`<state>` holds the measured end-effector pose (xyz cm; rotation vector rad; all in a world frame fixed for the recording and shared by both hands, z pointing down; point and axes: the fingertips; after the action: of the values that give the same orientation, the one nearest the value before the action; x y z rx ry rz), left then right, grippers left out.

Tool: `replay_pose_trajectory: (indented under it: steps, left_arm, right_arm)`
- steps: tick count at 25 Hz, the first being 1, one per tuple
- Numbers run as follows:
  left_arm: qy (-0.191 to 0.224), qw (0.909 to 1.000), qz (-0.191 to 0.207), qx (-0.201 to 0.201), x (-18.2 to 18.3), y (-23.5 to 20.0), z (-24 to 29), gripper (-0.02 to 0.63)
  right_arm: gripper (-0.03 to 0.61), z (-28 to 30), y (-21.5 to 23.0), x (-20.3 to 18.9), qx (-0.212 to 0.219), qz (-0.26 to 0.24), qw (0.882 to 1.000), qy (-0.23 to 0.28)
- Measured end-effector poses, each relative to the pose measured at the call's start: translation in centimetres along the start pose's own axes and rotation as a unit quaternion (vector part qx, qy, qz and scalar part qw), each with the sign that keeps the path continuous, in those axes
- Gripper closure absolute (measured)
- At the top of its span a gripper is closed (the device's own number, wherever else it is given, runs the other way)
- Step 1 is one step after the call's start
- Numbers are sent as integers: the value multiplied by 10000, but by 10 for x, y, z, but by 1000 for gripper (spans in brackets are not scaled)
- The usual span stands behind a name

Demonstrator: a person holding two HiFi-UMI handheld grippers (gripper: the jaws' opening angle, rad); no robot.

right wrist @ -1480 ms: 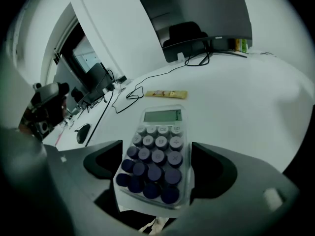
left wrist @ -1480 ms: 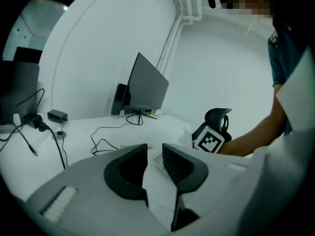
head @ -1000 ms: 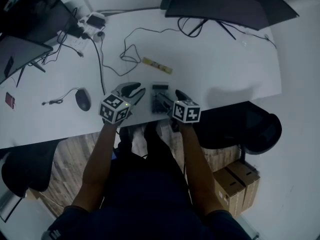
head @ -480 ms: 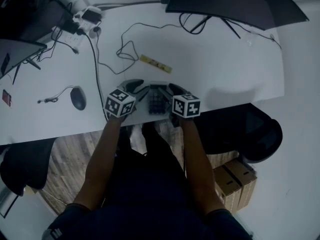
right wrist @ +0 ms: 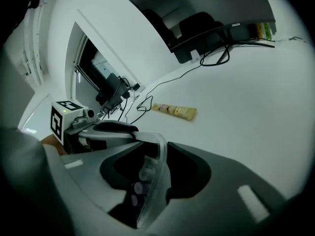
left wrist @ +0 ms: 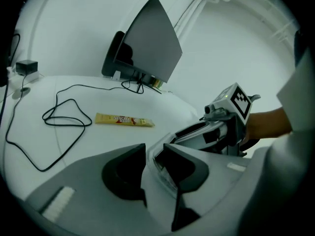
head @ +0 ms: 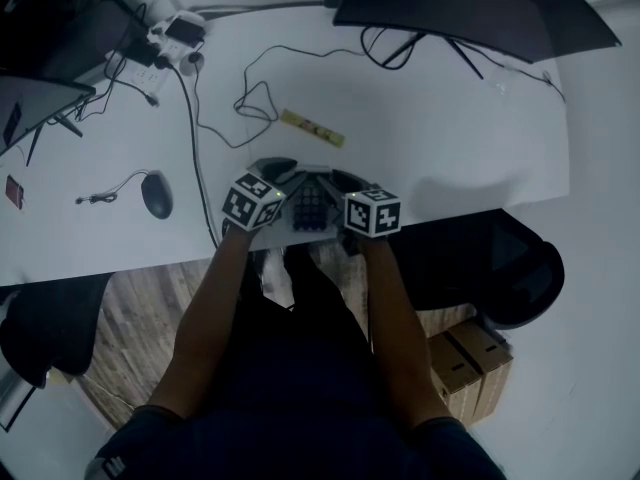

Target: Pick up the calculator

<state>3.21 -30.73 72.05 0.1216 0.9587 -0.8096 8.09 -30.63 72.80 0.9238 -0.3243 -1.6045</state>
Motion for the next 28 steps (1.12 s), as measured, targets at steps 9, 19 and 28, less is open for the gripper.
replay_pose_trajectory:
  steps: [9, 19, 28]
  left_arm:
    - [604, 9960, 612, 243, 50, 7, -31, 502]
    - [1480, 9792, 1293, 508, 121, 14, -112, 499]
    - [2244, 9514, 1985, 710, 181, 33, -193, 499]
  right_arm:
    - [430, -33, -34, 27, 92, -237, 9977, 628]
    - [430, -75, -118, 65, 337, -816, 9852, 1469]
    - [430, -126, -200, 89, 413, -1473, 9627, 2234]
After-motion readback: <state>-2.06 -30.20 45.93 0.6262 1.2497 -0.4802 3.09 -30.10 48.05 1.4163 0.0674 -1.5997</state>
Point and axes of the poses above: the fingertips, and each gripper's own axes: z forward along the fingers, y to its right, x out of its top, and after that the axes turned 13 degrees about z, right-handed
